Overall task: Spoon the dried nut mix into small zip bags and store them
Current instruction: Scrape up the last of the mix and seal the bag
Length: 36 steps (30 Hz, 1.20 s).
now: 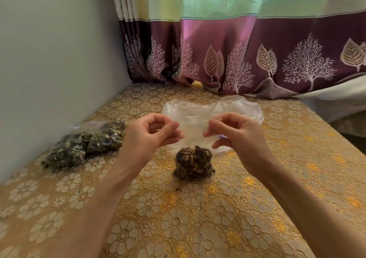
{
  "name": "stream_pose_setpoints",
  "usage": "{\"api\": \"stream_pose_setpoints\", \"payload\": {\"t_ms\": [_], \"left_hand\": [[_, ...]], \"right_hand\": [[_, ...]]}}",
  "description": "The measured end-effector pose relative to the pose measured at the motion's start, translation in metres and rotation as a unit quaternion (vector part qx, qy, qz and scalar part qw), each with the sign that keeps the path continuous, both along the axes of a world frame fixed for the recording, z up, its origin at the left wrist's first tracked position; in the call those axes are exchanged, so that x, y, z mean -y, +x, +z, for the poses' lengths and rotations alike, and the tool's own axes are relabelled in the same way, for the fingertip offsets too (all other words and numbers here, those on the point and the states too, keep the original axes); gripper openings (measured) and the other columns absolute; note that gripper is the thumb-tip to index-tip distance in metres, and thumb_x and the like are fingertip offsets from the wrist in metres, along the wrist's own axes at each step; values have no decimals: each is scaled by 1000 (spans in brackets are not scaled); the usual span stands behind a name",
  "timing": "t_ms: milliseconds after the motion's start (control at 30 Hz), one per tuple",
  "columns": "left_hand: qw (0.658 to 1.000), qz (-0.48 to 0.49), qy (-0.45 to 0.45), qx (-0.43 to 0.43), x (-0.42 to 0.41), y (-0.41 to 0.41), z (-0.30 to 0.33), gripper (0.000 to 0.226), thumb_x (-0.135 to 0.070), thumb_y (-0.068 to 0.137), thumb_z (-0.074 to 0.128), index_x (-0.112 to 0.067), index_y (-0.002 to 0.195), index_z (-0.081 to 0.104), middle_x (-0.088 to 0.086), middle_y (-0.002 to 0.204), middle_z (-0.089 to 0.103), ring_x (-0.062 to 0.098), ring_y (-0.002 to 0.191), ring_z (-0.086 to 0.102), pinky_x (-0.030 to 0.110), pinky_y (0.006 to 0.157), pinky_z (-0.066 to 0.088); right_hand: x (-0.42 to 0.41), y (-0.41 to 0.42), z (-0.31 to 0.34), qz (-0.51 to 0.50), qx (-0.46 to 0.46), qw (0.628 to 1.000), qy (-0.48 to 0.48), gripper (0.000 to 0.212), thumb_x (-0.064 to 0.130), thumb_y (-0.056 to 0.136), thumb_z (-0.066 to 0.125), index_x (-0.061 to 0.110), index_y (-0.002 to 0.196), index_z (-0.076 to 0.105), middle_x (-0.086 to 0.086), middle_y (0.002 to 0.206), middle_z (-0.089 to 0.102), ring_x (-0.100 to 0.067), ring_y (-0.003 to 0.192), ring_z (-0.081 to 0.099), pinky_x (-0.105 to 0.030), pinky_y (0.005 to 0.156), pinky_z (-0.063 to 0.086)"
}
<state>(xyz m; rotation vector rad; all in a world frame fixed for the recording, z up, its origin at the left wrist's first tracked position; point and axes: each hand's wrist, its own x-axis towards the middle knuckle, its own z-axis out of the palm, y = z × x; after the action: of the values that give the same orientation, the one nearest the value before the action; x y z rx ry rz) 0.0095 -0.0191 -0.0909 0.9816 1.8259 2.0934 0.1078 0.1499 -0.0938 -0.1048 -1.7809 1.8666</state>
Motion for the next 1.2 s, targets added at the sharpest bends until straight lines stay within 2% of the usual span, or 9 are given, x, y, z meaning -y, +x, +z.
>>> {"api": "stream_pose_setpoints", "payload": {"t_ms": [133, 333, 467, 667, 767, 867, 1000, 1200], "left_hand": [[1000, -2, -8, -27, -1, 1, 0, 20, -18, 74, 66, -1, 86, 63, 14, 75, 72, 27, 72, 72, 22, 63, 56], [998, -21, -24, -44, 1, 1, 2, 19, -18, 77, 61, -3, 89, 64, 13, 77, 72, 25, 74, 72, 23, 63, 57], [996, -19, -43, -76, -1, 3, 1, 19, -20, 78, 59, -8, 89, 67, 9, 79, 72, 21, 74, 71, 22, 63, 56], [992, 21, -56, -116, -3, 6, 1, 14, -20, 84, 58, -8, 87, 66, 6, 77, 71, 17, 63, 68, 22, 55, 55], [991, 19, -63, -118, -4, 7, 1, 11, -15, 87, 57, -7, 88, 65, 7, 76, 71, 16, 60, 67, 21, 55, 53], [989, 10, -81, -125, -4, 8, 1, 17, -23, 80, 61, -7, 87, 64, 7, 75, 70, 14, 60, 65, 18, 58, 52], [986, 3, -103, -130, -4, 10, 2, 17, -26, 74, 64, -11, 83, 64, 6, 73, 69, 13, 56, 61, 18, 58, 51], [982, 16, -108, -155, -4, 11, 3, 9, -15, 81, 64, -10, 86, 69, 3, 70, 69, 6, 52, 58, 15, 53, 48]], "right_hand": [[-1, 0, 1, 4, 1, 1000, 20, 7, 10, 82, 65, 3, 83, 66, -5, 69, 69, -16, 68, 69, -19, 49, 49], [0, 1, 1, 18, 6, 999, 47, 7, 9, 87, 60, 3, 84, 63, -9, 72, 67, -9, 60, 64, -19, 43, 45], [1, 1, 2, 23, 12, 996, 88, 6, 9, 87, 60, 6, 87, 66, -3, 68, 68, -4, 52, 58, -16, 40, 41], [1, 1, 4, 7, 15, 993, 115, 9, 9, 89, 59, 11, 82, 65, 1, 64, 67, -4, 45, 48, -14, 40, 37], [2, 0, 4, 3, 14, 992, 128, 8, 9, 89, 58, 11, 84, 64, 0, 66, 65, 0, 46, 48, -13, 40, 35], [1, 0, 4, 14, 11, 989, 149, 5, 6, 88, 60, 9, 85, 63, -4, 70, 62, 3, 48, 52, -10, 43, 36], [0, 0, 3, 32, 14, 986, 161, 5, 6, 86, 63, 11, 84, 64, 0, 70, 61, 5, 49, 53, -7, 47, 39], [1, 0, 3, 18, 17, 980, 198, 9, 10, 86, 63, 17, 81, 64, 4, 71, 63, 6, 59, 56, -7, 54, 41]]}}
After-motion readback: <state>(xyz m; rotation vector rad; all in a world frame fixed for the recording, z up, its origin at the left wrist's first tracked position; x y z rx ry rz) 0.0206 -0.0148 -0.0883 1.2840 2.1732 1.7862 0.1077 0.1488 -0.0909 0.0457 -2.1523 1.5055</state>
